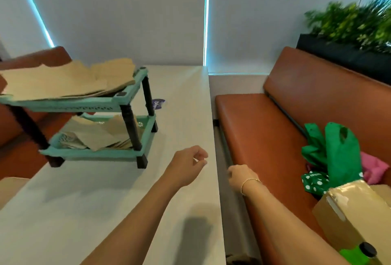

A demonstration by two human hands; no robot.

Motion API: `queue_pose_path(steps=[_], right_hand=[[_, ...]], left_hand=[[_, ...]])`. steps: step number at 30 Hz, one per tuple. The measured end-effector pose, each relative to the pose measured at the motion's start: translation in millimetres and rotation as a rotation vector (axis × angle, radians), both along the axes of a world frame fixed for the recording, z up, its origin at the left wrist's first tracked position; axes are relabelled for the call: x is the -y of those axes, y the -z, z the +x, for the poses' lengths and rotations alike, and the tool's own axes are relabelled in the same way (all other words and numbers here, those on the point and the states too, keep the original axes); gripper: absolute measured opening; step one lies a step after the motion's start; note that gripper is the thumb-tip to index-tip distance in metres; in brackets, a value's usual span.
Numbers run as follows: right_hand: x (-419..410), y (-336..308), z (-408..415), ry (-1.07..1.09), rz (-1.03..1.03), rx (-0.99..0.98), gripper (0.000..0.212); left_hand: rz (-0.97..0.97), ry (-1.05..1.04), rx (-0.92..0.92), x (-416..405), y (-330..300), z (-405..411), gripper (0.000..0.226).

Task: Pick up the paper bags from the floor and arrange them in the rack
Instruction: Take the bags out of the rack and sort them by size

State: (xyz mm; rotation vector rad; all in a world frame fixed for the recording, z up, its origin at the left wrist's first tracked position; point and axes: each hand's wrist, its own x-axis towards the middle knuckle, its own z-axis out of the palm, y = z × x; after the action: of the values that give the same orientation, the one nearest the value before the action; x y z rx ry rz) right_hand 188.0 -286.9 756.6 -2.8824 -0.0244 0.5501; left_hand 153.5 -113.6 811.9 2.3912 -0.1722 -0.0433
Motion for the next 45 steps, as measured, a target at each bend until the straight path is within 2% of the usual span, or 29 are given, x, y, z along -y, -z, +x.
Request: queue_pose_path(steps=[13,20,26,36,41,45], right_hand=[[-144,-148,-19,-0.216,0.109,0.256,0.033],[-174,-198,-9,-0.354,0.139,0.330,0.032],[-191,-221,3,-0.485,0.132,0.381,0.032],[-212,-227,17,-0.623,0.258,0.398,0.029],[-220,-232,27,-0.612,0.319,0.446,0.027],[-226,-234,34,-0.550,0.374,0.447,0.030]], left_hand=[[0.028,-0.037,0.121,-131,-69,-7,0.022],[-0.017,-0.139,0.172,-161,-89,3,0.018],[0.039,-0.252,0.220,-179,-106,6,0.017],[0.050,-0.390,0.330,-207,-125,-7,0.013],[0.099,-0.528,0.342,-223,-144,4,0.021],[0.143,-0.675,0.257,-243,-155,19,0.033]])
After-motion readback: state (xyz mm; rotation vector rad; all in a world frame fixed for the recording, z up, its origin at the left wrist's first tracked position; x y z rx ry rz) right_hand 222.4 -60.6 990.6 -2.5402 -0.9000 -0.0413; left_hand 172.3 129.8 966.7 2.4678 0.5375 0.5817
